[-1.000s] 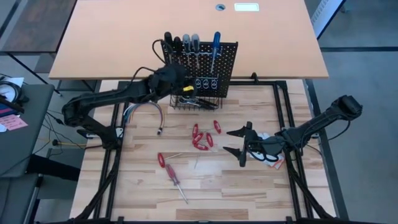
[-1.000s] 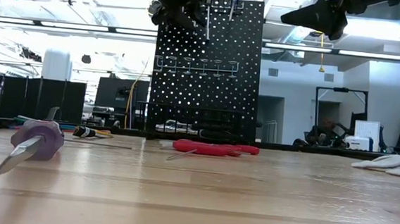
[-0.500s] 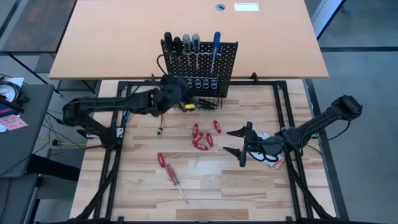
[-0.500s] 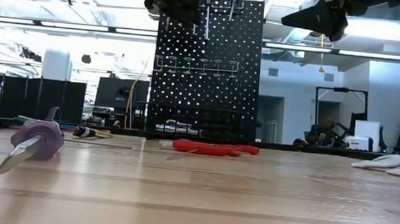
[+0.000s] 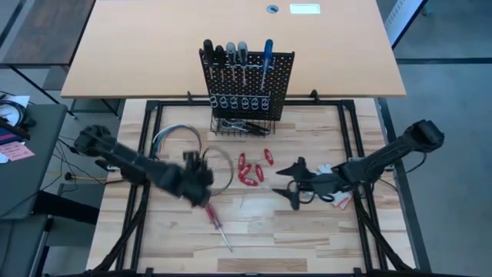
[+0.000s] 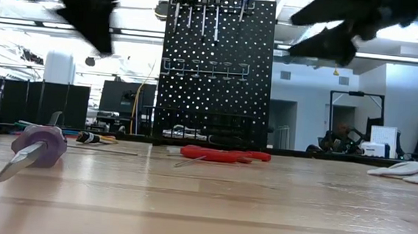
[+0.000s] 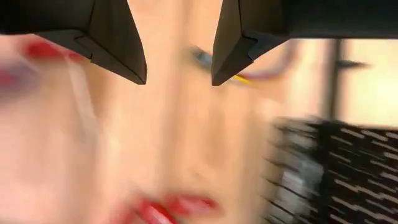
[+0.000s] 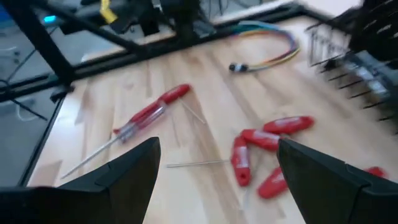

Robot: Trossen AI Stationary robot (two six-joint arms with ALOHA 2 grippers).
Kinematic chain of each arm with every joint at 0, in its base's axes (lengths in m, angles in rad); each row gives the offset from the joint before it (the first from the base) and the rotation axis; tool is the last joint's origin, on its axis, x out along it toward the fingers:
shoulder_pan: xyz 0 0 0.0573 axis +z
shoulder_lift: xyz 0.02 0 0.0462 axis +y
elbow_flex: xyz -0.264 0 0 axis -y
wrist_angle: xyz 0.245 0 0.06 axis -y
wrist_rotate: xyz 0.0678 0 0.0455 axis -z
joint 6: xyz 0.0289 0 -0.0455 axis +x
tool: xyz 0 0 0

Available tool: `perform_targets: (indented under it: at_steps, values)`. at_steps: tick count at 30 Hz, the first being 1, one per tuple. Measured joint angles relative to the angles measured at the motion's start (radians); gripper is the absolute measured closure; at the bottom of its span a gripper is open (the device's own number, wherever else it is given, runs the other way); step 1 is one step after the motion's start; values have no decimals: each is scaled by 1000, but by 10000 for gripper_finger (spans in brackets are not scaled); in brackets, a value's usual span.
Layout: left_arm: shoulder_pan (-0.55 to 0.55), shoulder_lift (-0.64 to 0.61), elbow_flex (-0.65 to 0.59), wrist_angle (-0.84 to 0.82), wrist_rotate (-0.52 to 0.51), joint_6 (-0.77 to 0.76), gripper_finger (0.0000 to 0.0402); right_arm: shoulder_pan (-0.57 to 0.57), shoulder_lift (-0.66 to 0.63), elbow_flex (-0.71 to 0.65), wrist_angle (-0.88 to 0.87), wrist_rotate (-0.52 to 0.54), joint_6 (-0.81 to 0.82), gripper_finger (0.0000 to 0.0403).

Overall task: Hang tools onto peg board
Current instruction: Hang the red screwdriver on the pegboard

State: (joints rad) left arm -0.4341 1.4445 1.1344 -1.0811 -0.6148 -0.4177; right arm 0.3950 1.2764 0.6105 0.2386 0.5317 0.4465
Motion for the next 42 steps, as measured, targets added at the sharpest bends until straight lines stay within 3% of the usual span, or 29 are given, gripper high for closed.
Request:
perform_targets:
  at_steps: [4,8,11,15,18,21,23,28,36,42]
  values:
    - [-163,5,-106,105,106,-151,224,-50,204,115,-26,-66,2,74]
    - [-269,9,-203,309,166,-204,224,-92,387,308,-82,-220,39,74]
    - [-291,9,-269,505,216,-203,224,-96,514,474,-202,-290,73,74]
    - [-288,9,-328,764,335,-148,224,-75,635,658,-407,-301,85,74]
    - [-283,14,-350,870,386,-109,225,-56,675,752,-515,-301,85,74]
    - [-269,26,-351,879,370,-71,231,-37,676,782,-580,-301,80,74]
    - [-268,33,-350,850,299,-15,234,-25,666,782,-601,-299,80,74]
    - [-264,30,-347,812,235,225,235,3,644,782,-638,-290,80,74]
    - [-180,30,-355,766,268,414,194,33,642,782,-650,-287,79,74]
    - [-123,61,-355,746,349,473,166,59,641,782,-686,-303,79,74]
